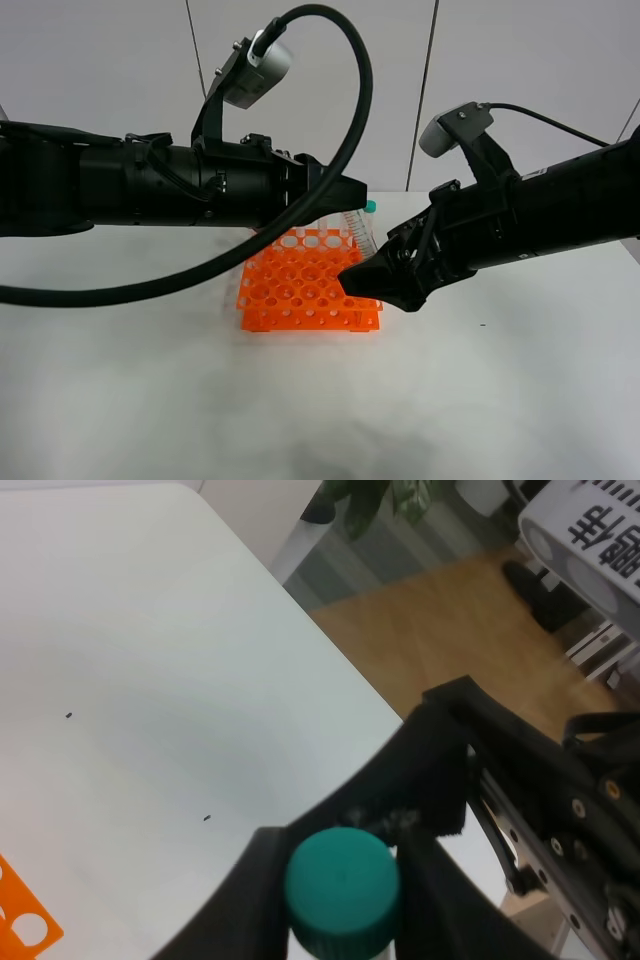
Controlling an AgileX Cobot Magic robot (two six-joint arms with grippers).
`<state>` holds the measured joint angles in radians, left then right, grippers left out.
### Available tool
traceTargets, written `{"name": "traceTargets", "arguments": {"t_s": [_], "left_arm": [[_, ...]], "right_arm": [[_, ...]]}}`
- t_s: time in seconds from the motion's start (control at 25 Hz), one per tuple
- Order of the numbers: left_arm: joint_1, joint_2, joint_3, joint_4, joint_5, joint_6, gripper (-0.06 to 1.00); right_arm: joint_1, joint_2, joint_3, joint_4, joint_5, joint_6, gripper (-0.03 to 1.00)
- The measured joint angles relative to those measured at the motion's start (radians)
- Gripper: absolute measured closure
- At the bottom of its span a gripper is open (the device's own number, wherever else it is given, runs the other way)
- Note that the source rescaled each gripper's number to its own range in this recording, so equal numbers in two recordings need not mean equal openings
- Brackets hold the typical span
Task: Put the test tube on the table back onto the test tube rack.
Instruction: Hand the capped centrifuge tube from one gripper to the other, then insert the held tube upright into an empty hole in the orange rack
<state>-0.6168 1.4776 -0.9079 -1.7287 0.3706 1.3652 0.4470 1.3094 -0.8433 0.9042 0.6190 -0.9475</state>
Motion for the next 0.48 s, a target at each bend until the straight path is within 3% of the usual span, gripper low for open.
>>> {"name": "traceTargets", "arguments": {"t_s": [0.12, 0.32, 0.48], "left_arm": [[0.0, 0.0, 0.0, 0.0, 0.0, 0.0, 0.94], [0.0, 0.0, 0.0, 0.0, -0.008, 0.0, 0.94], [0.0, 0.0, 0.0, -0.001, -0.012, 0.0, 0.94]], "right_arm": [[0.0, 0.0, -0.087, -0.124, 0.114, 0.127, -0.03], [0.0, 0.001, -0.311, -0.495, 0.363, 0.488, -0.03], [0.0, 0.001, -0.397, -0.77, 0.426, 0.697, -0.03]]}}
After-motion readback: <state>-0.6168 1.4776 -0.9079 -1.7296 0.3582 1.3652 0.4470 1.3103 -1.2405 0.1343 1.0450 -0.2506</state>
